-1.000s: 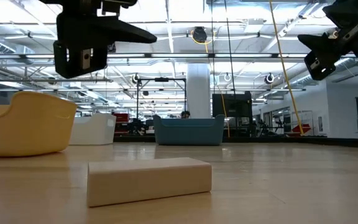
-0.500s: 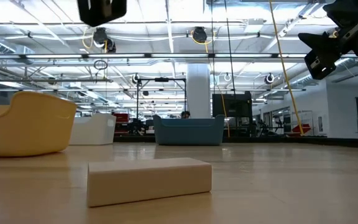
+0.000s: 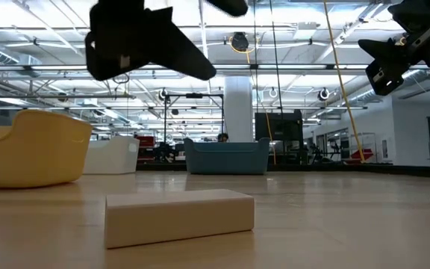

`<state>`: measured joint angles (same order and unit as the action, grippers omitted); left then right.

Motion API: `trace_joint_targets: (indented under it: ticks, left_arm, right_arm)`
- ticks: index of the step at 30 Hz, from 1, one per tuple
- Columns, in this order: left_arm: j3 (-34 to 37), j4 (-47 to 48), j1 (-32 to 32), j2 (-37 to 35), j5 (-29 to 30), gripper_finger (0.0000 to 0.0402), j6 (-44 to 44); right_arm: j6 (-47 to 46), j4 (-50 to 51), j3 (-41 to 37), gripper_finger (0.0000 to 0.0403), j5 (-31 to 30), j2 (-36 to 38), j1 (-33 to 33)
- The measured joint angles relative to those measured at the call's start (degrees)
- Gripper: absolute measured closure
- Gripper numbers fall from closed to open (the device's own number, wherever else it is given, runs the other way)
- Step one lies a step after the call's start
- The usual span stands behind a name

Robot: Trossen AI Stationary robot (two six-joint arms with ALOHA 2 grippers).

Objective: Sort & place blocks by color
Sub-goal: Put the brown wooden block into the black bin

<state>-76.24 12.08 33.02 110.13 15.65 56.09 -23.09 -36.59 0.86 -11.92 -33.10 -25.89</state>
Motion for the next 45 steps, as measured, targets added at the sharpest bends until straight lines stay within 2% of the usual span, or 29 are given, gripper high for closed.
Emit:
trace_joint_targets:
  ticks: [10,14,18,22,25,36,45]
  left_arm:
    - [-0.2,-0.28,0.87,4.08,-4.52,0.0201,13.53]
    - [-0.18,1.19,0.93,4.04,-3.48,0.0194,14.15]
    - [-0.16,2.18,0.93,4.04,-2.47,0.0164,14.11]
    - [-0.16,1.18,0.91,4.04,-2.28,0.0129,12.08]
    - [-0.16,1.22,0.99,4.04,-2.26,0.0117,10.94]
    - [-0.07,1.58,1.91,7.02,-1.57,0.0114,6.14]
    - [-0.14,1.24,3.12,8.35,0.04,0.0114,-7.25]
  right_arm:
    - [0.0,-0.01,-0.01,0.0193,0.02,0.0,0.0]
    - [0.0,0.0,-0.01,0.0193,0.02,0.0,0.0]
    - [0.0,0.01,-0.01,0.0193,0.02,0.0,0.0]
    - [0.0,0.01,-0.01,0.0193,0.02,0.0,0.0]
    - [0.0,-0.01,-0.01,0.0193,0.02,0.0,0.0]
    - [0.0,0.19,-0.01,0.0193,0.04,0.0,0.0]
    - [-0.01,0.0,-0.04,0.0193,0.02,-0.09,0.01]
